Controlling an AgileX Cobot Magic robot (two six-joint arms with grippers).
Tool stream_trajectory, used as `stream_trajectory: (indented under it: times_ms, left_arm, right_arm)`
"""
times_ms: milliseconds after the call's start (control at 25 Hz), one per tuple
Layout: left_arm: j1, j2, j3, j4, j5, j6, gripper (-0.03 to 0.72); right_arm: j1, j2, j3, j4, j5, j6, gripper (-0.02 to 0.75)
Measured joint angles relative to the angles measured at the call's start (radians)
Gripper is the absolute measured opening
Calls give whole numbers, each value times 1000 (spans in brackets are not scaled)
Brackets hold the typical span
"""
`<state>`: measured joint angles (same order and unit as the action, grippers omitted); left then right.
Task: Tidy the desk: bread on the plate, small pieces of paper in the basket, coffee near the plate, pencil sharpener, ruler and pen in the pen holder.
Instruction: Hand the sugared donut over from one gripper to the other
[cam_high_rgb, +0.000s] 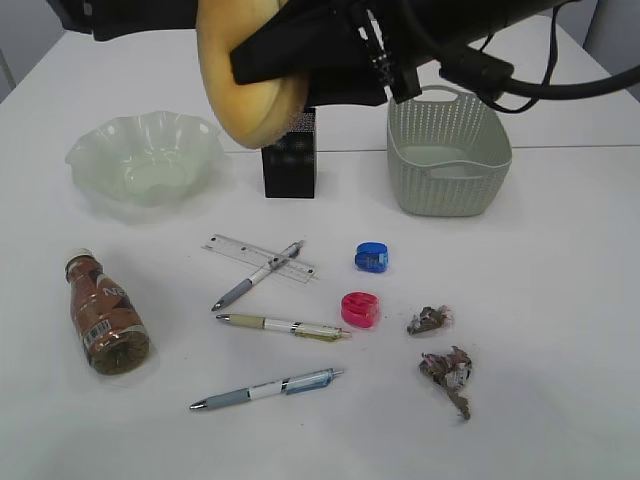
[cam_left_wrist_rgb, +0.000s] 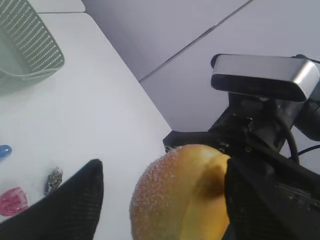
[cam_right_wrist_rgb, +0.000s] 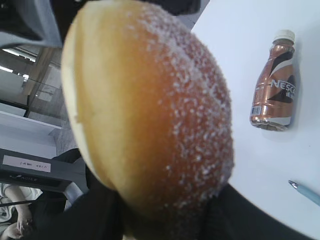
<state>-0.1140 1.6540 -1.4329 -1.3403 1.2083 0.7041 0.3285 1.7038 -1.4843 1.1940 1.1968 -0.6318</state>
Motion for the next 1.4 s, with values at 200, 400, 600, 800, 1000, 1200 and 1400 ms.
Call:
stream_trajectory:
  times_ms: [200, 400, 600, 800, 1000, 1200, 1400]
  left_arm:
    - [-17, 9, 0, -32, 0, 2, 550]
    - [-57, 9, 0, -42, 0, 2, 550]
    - [-72, 10, 0, -44, -8, 2, 550]
    - [-81, 25, 0, -49, -10, 2, 550]
    - [-110, 52, 0, -66, -22, 2, 551]
    - [-112, 56, 0, -67, -25, 2, 522]
    - [-112, 60, 0, -67, -25, 2, 362]
  right_arm:
    - [0, -1, 0, 2, -5, 0, 265]
    - [0, -1, 0, 5, -11, -2, 265]
    - [0, -2, 0, 5, -12, -2, 265]
    - [0, -2, 2, 26, -12, -2, 265]
    - [0, -2, 6, 23, -12, 0, 265]
    - [0, -2, 6, 23, -12, 2, 265]
    - [0, -2, 6, 23, -12, 2, 265]
